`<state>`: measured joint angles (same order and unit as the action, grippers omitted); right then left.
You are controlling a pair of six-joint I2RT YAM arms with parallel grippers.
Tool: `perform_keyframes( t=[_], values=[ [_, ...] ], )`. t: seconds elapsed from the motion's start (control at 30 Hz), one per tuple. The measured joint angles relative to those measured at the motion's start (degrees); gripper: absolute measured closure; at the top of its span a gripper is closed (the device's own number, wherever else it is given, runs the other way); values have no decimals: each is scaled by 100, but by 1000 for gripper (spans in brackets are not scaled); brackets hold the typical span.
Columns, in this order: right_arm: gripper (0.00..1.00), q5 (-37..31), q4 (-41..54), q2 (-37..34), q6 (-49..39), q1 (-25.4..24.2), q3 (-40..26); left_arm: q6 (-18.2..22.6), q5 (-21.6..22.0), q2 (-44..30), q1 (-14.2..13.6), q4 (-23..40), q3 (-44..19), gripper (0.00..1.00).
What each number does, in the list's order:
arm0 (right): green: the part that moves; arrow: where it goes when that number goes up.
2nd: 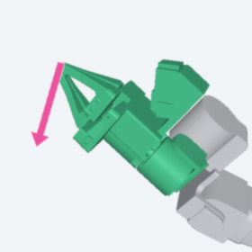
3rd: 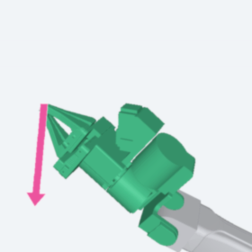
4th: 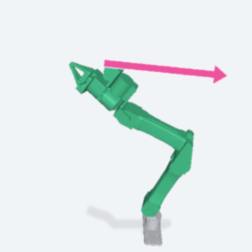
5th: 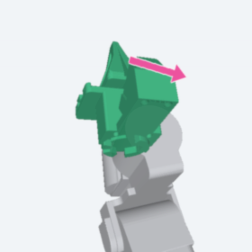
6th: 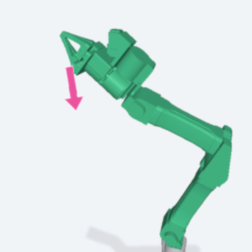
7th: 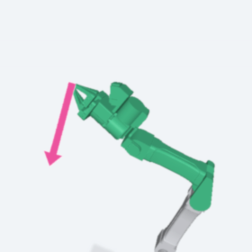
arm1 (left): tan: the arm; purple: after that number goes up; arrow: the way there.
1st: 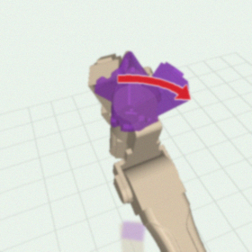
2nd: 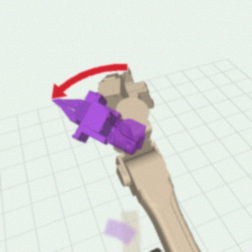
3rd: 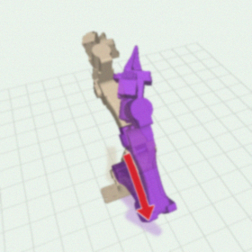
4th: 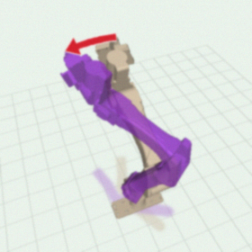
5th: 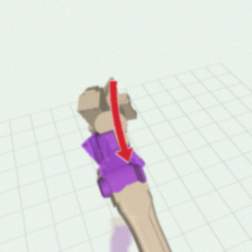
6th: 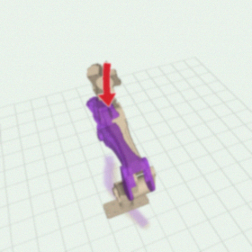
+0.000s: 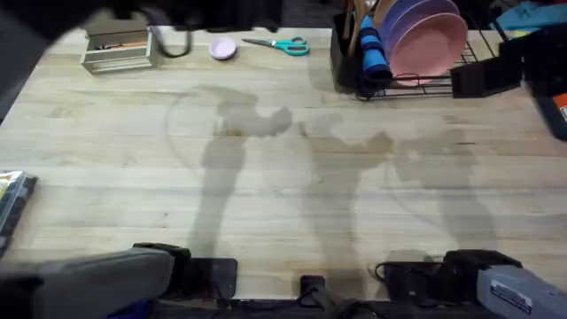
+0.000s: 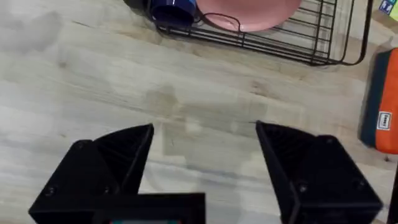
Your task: Pick up the spoon on the table one by one and put them onto the rack
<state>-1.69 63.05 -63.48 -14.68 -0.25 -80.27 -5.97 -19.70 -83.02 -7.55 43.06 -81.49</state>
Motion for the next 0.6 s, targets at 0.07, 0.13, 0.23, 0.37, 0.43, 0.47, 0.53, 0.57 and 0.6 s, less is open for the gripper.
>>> perform_keyframes(
  t=[0.07,0.13,0.23,0.37,0.43,0.47,0.53,0.57,0.6],
  values=[
    [6,0,1,0,0,0,0,129,4,289,250,437,1,6],
    [6,0,2,0,0,0,0,331,2,548,453,875,0,6],
    [6,0,0,-2,0,0,0,663,2,860,673,1391,2,6],
    [6,0,0,0,0,0,0,1210,101,1322,951,2172,0,6],
    [6,0,0,0,0,0,0,1306,218,1427,964,2296,1,6],
    [6,0,2,0,0,0,0,1333,276,1465,964,2336,0,6],
    [7,0,23,0,0,0,0,1378,365,1525,964,2392,0,6],
    [7,0,44,0,0,0,0,1402,406,1543,964,2399,0,6],
    [6,0,50,0,0,0,0,1415,437,1551,964,2405,1,6]
  ],
)
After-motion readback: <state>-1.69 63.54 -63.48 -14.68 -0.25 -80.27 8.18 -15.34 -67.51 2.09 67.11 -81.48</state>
